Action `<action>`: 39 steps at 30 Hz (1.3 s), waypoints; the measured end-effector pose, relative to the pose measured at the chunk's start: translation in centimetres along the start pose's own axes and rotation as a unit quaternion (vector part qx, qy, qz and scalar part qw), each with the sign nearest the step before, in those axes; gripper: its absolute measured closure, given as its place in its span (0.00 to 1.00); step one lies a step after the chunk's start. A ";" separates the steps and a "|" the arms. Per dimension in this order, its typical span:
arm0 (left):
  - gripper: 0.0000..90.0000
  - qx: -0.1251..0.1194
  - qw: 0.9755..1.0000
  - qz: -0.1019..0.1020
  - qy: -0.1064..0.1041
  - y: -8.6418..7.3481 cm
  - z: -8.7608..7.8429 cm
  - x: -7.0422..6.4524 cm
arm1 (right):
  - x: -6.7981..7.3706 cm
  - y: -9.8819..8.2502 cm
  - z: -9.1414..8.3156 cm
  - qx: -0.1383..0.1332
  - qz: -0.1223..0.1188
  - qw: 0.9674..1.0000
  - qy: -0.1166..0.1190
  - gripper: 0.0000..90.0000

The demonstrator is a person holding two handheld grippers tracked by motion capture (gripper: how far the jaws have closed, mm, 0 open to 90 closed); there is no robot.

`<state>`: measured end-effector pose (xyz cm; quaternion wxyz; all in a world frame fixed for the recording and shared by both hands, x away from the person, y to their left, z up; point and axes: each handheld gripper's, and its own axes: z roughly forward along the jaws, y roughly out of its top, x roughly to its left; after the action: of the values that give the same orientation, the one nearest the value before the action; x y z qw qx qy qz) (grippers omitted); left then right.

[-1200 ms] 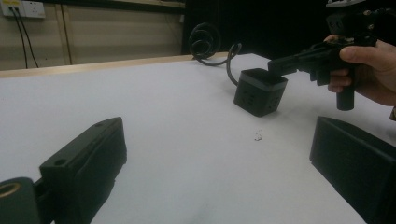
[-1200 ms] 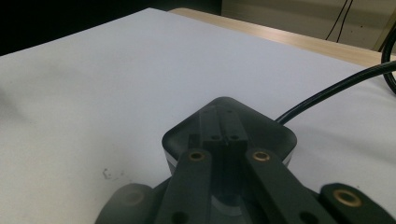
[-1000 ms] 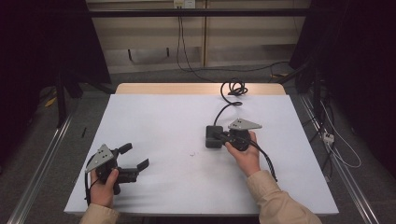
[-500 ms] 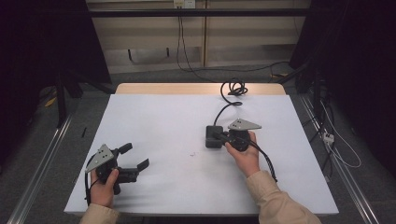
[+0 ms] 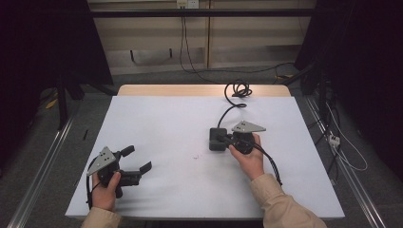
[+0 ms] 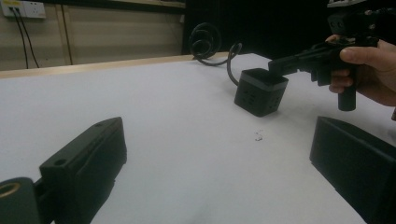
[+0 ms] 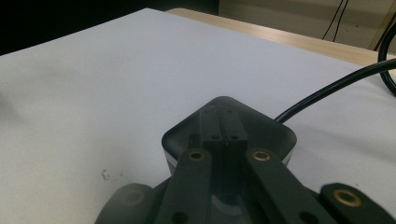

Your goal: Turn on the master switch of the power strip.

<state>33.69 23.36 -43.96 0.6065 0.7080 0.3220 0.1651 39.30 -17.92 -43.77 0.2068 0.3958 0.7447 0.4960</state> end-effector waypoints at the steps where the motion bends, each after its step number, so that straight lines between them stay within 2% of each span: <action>1: 0.04 0.000 1.000 0.000 0.000 0.0 0.0 0.0 | 0.0 0.0 0.0 0.000 0.000 1.000 0.000 1.00; 39: 0.04 0.002 1.000 0.001 -0.001 0.0 0.1 0.0 | 0.2 0.0 0.1 0.005 -0.004 1.000 -0.005 1.00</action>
<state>33.70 23.29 -43.98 0.6050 0.7099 0.3209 0.1643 39.22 -17.74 -43.79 0.2107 0.3967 0.7477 0.4890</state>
